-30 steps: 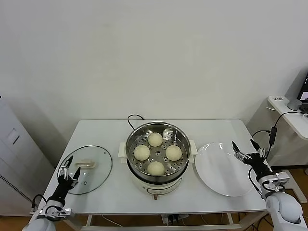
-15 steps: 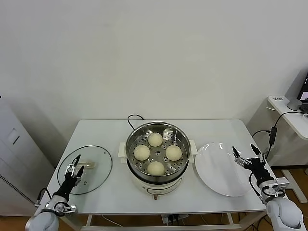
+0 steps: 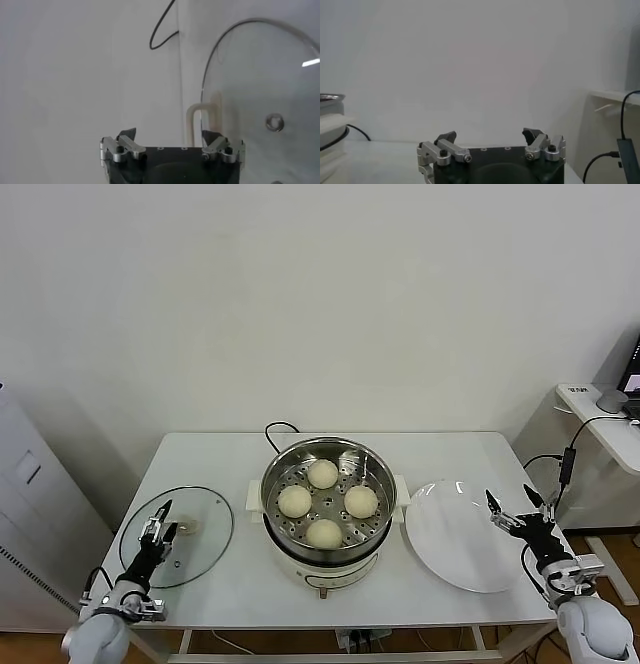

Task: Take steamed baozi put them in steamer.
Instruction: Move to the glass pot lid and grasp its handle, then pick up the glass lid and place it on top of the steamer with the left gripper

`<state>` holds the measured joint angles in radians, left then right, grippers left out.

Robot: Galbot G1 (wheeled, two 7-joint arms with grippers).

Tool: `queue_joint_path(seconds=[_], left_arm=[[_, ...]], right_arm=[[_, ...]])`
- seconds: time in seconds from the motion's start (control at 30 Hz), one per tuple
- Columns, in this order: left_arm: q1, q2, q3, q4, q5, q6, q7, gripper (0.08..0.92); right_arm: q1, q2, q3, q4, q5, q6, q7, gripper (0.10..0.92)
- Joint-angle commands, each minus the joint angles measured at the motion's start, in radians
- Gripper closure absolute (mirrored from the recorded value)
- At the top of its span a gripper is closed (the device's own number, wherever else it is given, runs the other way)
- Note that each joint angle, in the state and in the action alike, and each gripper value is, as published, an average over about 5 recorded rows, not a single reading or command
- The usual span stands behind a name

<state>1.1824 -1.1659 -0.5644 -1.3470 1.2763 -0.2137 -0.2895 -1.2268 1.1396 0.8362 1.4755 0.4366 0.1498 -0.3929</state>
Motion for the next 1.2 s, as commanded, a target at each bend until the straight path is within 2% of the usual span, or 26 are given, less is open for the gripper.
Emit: queue_joint_path(seconds=[0.03, 0.4, 0.63, 0.87, 1.2], left_arm=[[-0.017, -0.015, 0.003, 0.011, -0.015, 0.004, 0.018, 0.356], [-0.012, -0.01, -0.014, -0.033, -0.06, 0.0, 0.012, 0.676], [-0.001, 0.024, -0.048, -0.155, -0.109, 0.018, 0.046, 0.864], [0.005, 0.1, -0.065, -0.313, -0.21, 0.107, 0.157, 0.894], [0.03, 0.218, 0.031, -0.624, -0.267, 0.378, 0.374, 0.894]], right_arm=[[0.0, -0.002, 0.007, 0.002, 0.003, 0.0, -0.003, 0.203], [-0.001, -0.011, 0.022, 0.005, 0.01, -0.004, -0.004, 0.203], [0.001, -0.011, 0.022, 0.014, 0.013, -0.008, -0.004, 0.203], [0.0, -0.017, 0.024, 0.028, 0.018, -0.012, -0.004, 0.203], [0.001, -0.023, 0.021, 0.048, 0.03, -0.021, -0.003, 0.203]])
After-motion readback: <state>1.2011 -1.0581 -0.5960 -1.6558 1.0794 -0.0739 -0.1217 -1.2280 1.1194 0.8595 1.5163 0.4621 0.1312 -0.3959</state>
